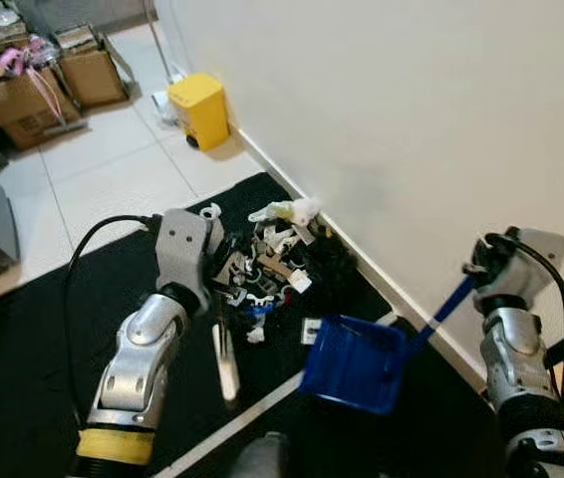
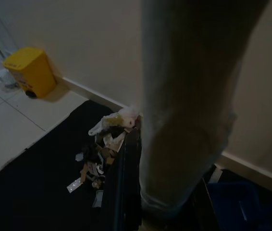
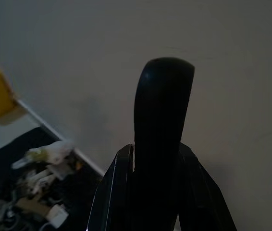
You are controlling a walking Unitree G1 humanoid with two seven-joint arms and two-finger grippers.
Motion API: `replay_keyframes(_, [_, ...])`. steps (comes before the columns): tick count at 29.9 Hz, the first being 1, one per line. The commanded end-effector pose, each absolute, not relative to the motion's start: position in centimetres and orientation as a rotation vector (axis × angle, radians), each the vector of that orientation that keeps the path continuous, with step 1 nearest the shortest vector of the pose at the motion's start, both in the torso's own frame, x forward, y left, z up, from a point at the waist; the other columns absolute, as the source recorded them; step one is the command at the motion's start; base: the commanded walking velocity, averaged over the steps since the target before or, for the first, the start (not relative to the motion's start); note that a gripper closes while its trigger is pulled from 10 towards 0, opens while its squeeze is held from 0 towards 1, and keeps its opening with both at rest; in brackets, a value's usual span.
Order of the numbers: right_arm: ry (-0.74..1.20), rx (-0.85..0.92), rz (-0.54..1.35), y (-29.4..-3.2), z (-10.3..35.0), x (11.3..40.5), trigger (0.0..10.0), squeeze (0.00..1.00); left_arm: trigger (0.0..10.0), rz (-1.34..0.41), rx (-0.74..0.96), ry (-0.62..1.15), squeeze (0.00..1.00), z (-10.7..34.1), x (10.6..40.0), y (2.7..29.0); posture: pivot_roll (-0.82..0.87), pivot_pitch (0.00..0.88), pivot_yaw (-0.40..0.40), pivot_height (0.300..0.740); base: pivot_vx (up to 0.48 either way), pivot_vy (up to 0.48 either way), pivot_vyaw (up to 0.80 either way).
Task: Sweep floor
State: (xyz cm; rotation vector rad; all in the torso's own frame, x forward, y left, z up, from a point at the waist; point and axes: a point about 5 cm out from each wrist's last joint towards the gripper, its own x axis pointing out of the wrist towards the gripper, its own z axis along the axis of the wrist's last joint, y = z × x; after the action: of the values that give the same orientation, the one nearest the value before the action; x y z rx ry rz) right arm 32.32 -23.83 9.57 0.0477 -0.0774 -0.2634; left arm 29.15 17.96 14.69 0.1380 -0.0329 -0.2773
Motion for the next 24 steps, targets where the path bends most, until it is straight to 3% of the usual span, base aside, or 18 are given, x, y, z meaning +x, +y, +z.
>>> replay_keyframes(1, [-0.119,0.047,-0.258,-23.63,10.06,32.43,10.0,0.00,10.0,-0.267,0.162,-0.071,0.00,15.44,29.31,18.09,0.18,0.100,0.045,0.740,0.480,0.000,0.00])
replay_keyframes(10, [-0.119,0.049,-0.260,-23.69,9.98,32.42,10.0,0.00,10.0,-0.265,0.168,-0.070,0.00,15.42,29.35,18.06,0.18,0.102,0.048,0.740,0.360,0.000,0.00])
replay_keyframes(24, [-0.111,0.046,-0.272,-24.08,9.70,32.23,10.0,0.00,10.0,-0.250,0.173,-0.058,0.00,15.32,29.49,18.12,0.18,0.106,0.049,0.740,0.000,0.000,0.00])
